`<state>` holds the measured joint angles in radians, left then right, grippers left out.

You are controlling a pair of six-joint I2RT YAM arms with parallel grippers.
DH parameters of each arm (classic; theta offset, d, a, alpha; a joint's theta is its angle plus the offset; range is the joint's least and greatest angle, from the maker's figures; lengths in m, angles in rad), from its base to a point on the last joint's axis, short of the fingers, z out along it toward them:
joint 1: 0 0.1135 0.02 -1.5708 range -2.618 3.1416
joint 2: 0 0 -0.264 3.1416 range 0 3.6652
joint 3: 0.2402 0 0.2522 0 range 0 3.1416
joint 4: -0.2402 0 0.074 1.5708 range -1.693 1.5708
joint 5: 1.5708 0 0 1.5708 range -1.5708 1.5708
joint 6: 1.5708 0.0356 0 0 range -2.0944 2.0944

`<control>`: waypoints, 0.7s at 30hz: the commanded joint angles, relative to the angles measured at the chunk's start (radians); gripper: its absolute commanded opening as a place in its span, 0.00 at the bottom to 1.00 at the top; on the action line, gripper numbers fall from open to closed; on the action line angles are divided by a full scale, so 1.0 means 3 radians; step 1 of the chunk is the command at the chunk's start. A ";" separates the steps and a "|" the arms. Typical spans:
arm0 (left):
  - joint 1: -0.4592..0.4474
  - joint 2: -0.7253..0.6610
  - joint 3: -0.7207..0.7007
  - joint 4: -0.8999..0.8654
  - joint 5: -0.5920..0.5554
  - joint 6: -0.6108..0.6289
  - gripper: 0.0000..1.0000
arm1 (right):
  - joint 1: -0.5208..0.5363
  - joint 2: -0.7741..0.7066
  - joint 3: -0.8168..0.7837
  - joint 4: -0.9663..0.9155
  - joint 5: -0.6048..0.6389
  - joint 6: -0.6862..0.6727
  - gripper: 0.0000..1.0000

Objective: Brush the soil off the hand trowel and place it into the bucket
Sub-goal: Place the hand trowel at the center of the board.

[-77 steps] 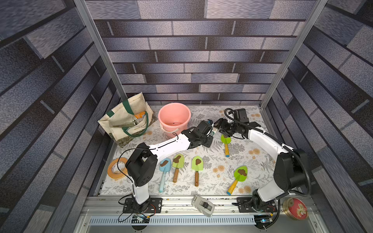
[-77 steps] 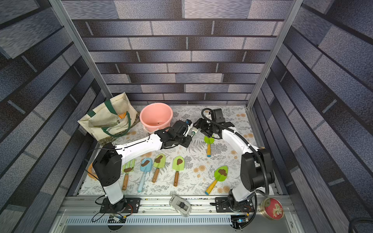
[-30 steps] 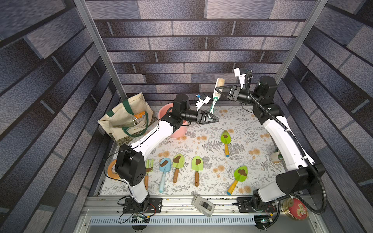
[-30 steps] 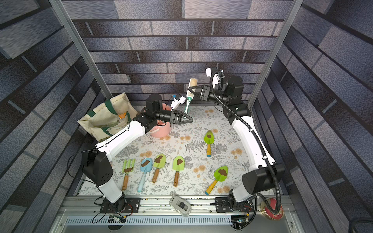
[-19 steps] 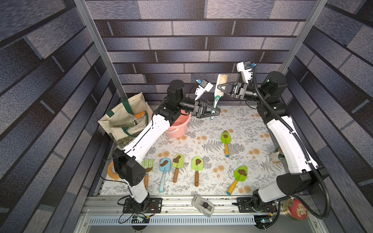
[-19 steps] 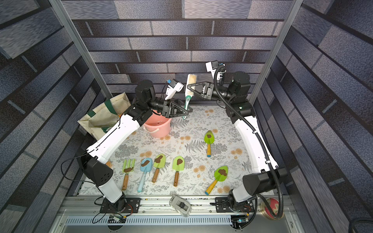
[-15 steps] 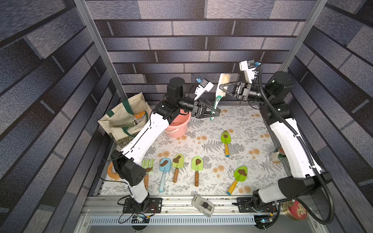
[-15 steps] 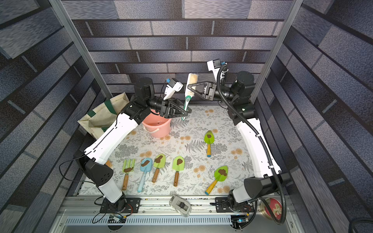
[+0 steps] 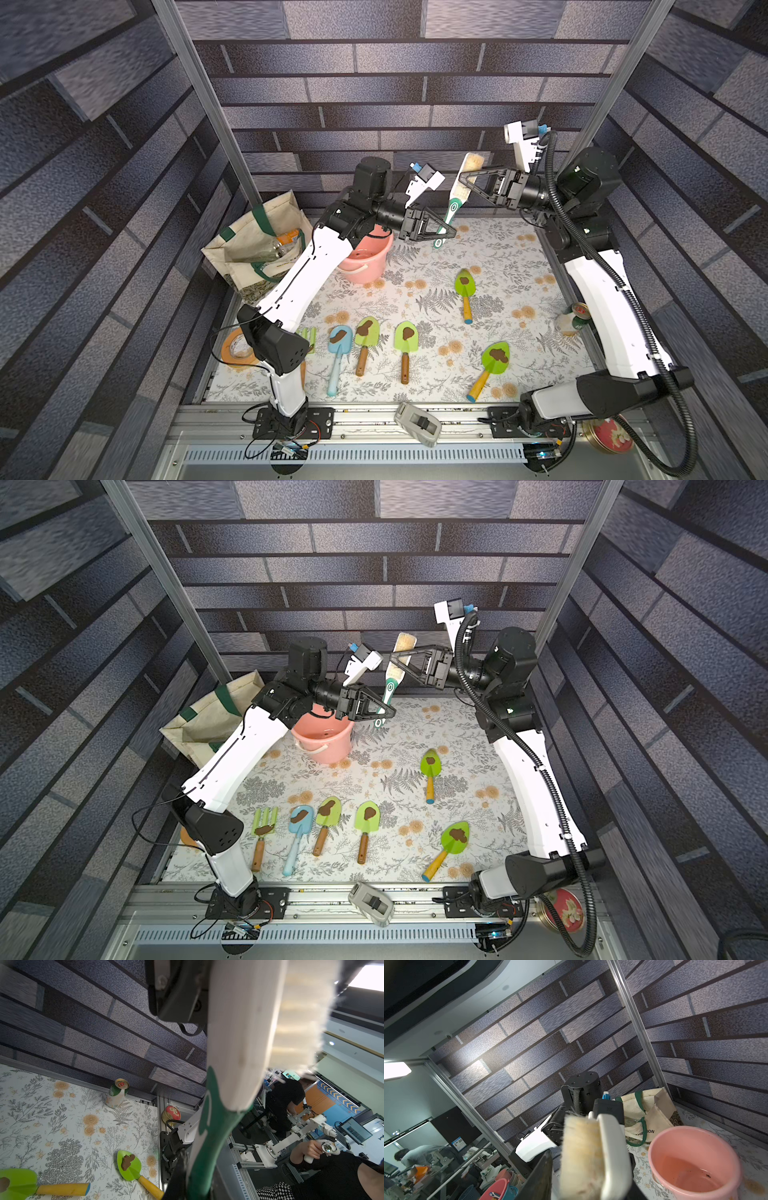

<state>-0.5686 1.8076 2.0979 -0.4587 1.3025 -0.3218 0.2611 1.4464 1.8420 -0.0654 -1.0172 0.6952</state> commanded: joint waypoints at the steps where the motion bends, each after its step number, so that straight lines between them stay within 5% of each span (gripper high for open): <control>1: 0.0042 -0.0024 0.0125 -0.0248 -0.0603 0.0012 0.00 | -0.0017 -0.0024 0.0011 -0.0447 0.0368 -0.0340 0.62; 8: -0.0246 -0.0161 -0.0054 -0.0742 -0.2804 0.0627 0.00 | -0.0017 -0.0047 0.0076 -0.1700 0.1817 -0.0691 0.80; 13: -0.0538 -0.0096 -0.0173 -0.0788 -0.4133 0.0878 0.00 | -0.0012 -0.0049 0.0033 -0.1978 0.2286 -0.0665 0.87; 21: -0.0889 0.0046 -0.0347 -0.0569 -0.5122 0.0980 0.00 | -0.0011 0.0056 -0.0135 -0.2030 0.2543 -0.0557 0.87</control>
<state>-0.8227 1.8111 2.0041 -0.6735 -0.0578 -0.0696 0.2611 1.4471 1.8294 -0.6491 -0.3027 0.5156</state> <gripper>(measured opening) 0.147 0.871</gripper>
